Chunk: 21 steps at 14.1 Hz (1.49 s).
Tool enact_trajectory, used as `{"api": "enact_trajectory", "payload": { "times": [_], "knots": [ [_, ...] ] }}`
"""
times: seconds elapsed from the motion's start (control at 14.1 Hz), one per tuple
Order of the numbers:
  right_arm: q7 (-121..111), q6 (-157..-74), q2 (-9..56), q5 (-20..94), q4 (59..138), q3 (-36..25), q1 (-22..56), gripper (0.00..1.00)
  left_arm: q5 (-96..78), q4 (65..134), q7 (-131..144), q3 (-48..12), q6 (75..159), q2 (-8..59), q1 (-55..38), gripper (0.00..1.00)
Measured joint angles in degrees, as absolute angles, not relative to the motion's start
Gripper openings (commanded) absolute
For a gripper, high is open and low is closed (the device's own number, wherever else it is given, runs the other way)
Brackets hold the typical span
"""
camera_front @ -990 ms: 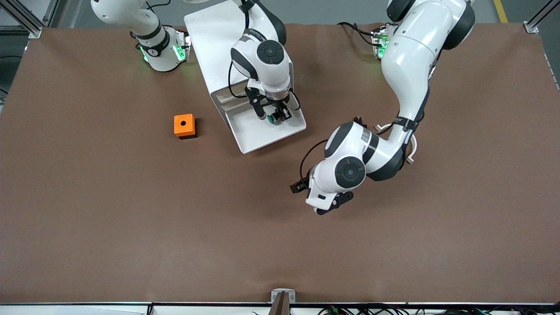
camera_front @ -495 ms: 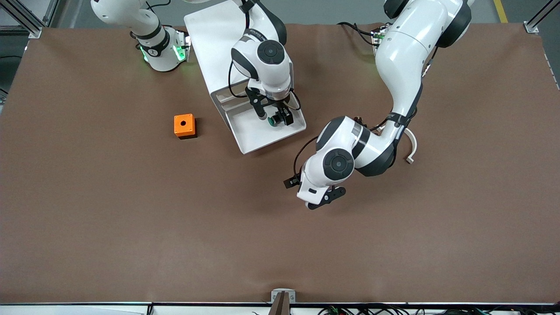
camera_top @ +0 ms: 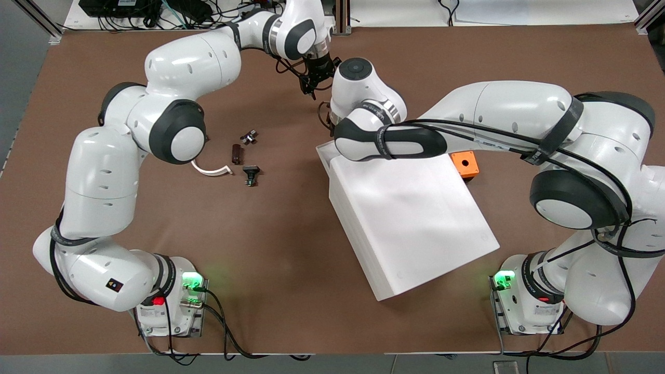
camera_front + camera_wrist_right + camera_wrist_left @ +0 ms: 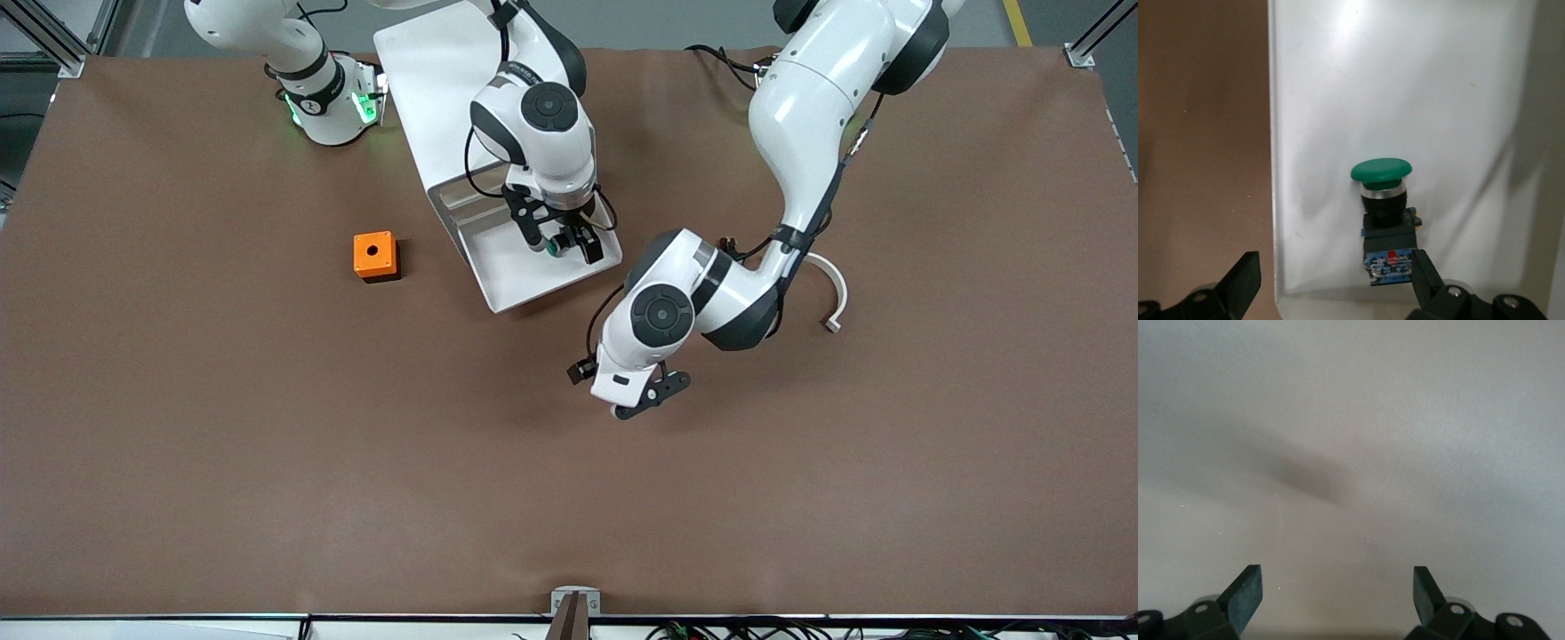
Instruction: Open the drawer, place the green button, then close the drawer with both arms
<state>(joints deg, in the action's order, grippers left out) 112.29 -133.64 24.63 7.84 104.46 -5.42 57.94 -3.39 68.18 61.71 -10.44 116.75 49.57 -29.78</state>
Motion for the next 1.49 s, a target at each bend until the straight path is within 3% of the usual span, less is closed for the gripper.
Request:
{"api": "enact_trajectory", "payload": {
  "times": [0.92, 1.49],
  "knots": [
    [81.7, -110.1, 22.7, 7.8, 90.4, -6.1, 47.5, 1.00, -3.3, 73.7, 61.7, -10.5, 118.7, 49.6, -32.8, 0.99],
    [50.4, -96.1, 15.1, 7.8, 88.4, -6.5, 31.0, 1.00, -3.3, 74.7, 61.9, -10.5, 118.7, 49.1, -33.0, 0.99]
  ]
}}
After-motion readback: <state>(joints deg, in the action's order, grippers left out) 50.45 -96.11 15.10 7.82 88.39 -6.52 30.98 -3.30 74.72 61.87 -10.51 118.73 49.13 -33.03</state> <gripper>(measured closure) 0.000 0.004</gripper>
